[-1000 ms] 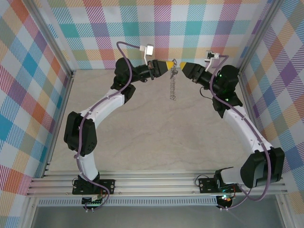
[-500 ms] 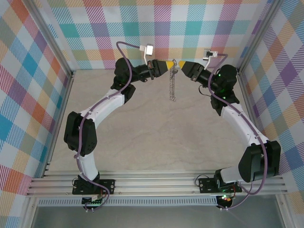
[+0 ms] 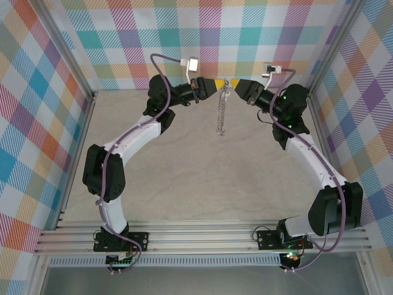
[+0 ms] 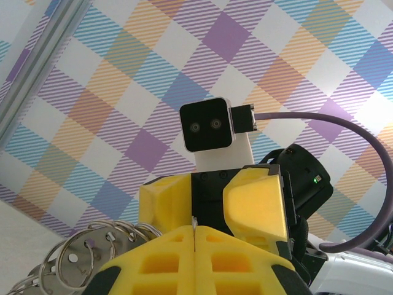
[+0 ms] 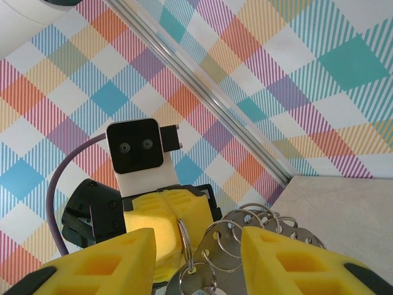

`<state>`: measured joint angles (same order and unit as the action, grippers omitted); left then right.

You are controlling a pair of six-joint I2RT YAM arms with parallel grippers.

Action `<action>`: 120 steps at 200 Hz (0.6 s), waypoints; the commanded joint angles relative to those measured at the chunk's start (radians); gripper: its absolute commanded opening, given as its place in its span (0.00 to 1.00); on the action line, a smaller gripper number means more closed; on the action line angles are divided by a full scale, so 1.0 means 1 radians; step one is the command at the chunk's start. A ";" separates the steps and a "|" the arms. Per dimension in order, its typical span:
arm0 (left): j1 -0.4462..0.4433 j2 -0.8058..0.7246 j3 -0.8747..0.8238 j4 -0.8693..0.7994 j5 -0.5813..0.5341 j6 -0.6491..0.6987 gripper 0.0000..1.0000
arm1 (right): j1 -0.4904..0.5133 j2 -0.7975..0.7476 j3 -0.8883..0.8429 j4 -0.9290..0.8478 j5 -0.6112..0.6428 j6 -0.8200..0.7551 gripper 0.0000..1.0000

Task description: Put the keys on the keyring

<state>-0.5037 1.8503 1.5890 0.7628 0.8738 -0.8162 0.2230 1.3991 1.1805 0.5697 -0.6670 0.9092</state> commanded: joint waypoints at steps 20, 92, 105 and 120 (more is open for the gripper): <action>-0.015 -0.005 0.039 0.059 0.003 0.001 0.00 | 0.013 0.014 0.048 0.053 -0.024 0.011 0.37; -0.017 -0.003 0.041 0.054 0.003 0.006 0.00 | 0.033 0.035 0.073 0.072 -0.048 0.005 0.29; -0.018 -0.004 0.042 0.056 0.001 0.006 0.00 | 0.036 0.035 0.070 0.068 -0.052 -0.001 0.28; -0.018 -0.002 0.045 0.055 0.001 0.005 0.00 | 0.039 0.032 0.061 0.068 -0.055 -0.004 0.26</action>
<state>-0.5037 1.8507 1.5890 0.7624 0.8738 -0.8158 0.2523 1.4300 1.2213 0.5999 -0.6941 0.9089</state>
